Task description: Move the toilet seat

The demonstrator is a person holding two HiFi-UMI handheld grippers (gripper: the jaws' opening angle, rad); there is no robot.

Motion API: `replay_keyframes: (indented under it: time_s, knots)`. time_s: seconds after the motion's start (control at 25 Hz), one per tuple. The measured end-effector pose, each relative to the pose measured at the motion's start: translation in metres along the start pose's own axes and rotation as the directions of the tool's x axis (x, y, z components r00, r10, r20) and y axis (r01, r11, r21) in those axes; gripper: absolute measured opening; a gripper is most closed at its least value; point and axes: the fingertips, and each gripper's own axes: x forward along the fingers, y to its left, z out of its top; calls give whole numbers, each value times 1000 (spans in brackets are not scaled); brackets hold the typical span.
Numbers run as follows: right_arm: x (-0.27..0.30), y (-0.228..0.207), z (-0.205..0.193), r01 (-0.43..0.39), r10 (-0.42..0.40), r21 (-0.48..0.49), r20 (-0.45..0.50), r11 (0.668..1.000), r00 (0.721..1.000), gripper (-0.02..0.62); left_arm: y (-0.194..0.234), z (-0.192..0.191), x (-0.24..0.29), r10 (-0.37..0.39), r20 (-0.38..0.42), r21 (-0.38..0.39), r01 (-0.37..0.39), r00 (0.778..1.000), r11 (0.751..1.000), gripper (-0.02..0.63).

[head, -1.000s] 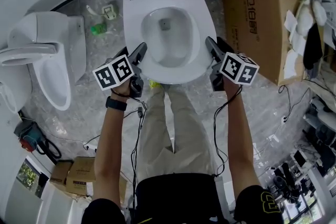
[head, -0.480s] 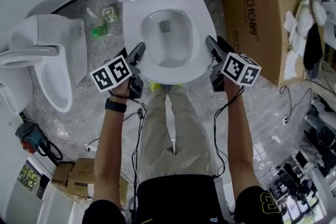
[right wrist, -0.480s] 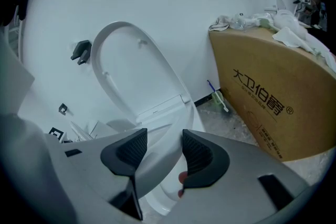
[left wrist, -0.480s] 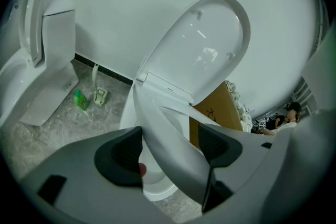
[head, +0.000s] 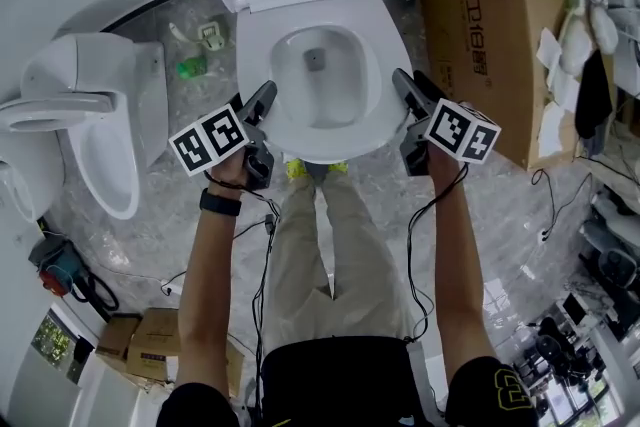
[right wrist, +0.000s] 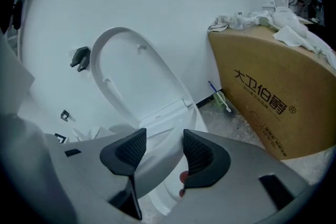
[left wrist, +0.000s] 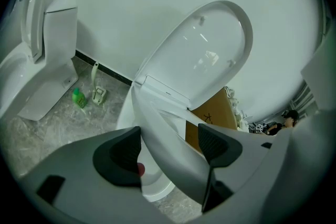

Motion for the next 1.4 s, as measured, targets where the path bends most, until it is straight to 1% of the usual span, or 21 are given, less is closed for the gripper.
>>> replay_keyframes:
  time_s: [0.24,0.48,0.68,0.84,0.92,1.12,1.4]
  knots:
    - [0,4,7,-4,3,10,13,1000,1000,244,-3,8,-2,-18,20,-35,19,1000,999,348]
    - [1,9,17,-8,9,-22,31,1000,999,242,-5,14,-3,-32,42,-62,34,999,998,354]
    - [0,12,27,-8,8,0,66,1000,998,238,-10,22,-2,-32,32,-69,34,999,997,356]
    - [2,21,39,-17,21,-43,84,999,996,227,-12,29,-4,-38,43,-97,42,998,994,362]
    - [2,25,44,-21,26,-61,85,998,996,202,-14,32,-3,-46,51,-107,52,998,993,368]
    - [2,24,45,-20,22,-26,88,999,996,198,-17,38,-3,-57,53,-111,63,997,992,376]
    - [3,27,52,-22,25,-27,101,999,995,199,-18,45,-3,-63,71,-144,73,995,987,379]
